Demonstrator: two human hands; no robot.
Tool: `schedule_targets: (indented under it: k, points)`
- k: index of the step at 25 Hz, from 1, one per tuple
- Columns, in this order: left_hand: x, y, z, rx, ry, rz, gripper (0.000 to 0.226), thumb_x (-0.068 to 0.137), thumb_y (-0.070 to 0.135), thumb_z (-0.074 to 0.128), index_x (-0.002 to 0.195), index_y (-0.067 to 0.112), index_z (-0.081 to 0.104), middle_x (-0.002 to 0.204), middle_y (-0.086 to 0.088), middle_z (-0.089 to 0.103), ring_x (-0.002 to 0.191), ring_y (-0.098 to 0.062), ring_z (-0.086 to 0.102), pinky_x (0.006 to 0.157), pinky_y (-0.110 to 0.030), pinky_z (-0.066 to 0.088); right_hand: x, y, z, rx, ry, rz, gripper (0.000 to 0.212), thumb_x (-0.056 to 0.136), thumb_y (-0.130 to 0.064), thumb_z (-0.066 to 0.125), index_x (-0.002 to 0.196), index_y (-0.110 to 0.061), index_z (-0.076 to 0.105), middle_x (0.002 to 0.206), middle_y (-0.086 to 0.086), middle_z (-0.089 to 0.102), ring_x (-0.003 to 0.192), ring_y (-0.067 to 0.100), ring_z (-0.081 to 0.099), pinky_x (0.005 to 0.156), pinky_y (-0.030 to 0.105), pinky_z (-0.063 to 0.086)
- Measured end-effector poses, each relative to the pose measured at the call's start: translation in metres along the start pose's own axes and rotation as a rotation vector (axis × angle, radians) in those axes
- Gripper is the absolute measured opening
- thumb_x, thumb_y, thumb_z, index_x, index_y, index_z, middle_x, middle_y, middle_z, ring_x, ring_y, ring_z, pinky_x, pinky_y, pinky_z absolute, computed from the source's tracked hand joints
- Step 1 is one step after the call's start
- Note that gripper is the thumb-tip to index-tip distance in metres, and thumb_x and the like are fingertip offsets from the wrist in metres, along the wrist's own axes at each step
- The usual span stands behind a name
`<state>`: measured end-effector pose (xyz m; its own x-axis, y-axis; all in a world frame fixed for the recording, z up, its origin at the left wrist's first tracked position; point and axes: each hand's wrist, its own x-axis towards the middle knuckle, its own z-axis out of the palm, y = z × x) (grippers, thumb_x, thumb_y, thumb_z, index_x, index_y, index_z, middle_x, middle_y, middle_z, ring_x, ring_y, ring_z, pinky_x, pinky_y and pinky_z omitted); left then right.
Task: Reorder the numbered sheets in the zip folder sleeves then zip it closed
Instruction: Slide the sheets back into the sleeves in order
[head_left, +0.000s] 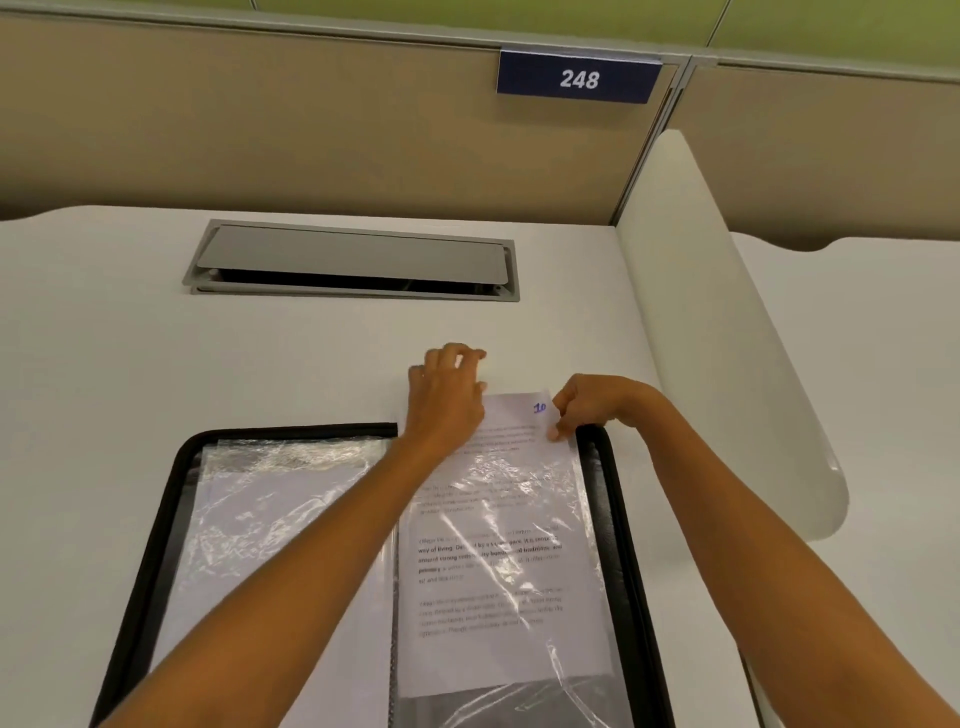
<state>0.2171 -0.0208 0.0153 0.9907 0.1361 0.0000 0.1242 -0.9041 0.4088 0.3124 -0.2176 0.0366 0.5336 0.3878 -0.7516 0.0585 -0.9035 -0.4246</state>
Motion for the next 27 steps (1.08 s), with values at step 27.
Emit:
schedule_targets:
  k: [27]
  points:
    - [-0.045, -0.006, -0.011, -0.137, -0.307, 0.239, 0.019, 0.094, 0.034, 0.054, 0.1, 0.022, 0.067, 0.098, 0.007, 0.062, 0.092, -0.013, 0.057, 0.085, -0.033, 0.046, -0.035, -0.01, 0.038, -0.002, 0.169, -0.198, 0.006, 0.08, -0.018, 0.073, 0.081, -0.023, 0.076, 0.083, -0.007, 0.07, 0.089, 0.009, 0.059, 0.078, 0.023, 0.043]
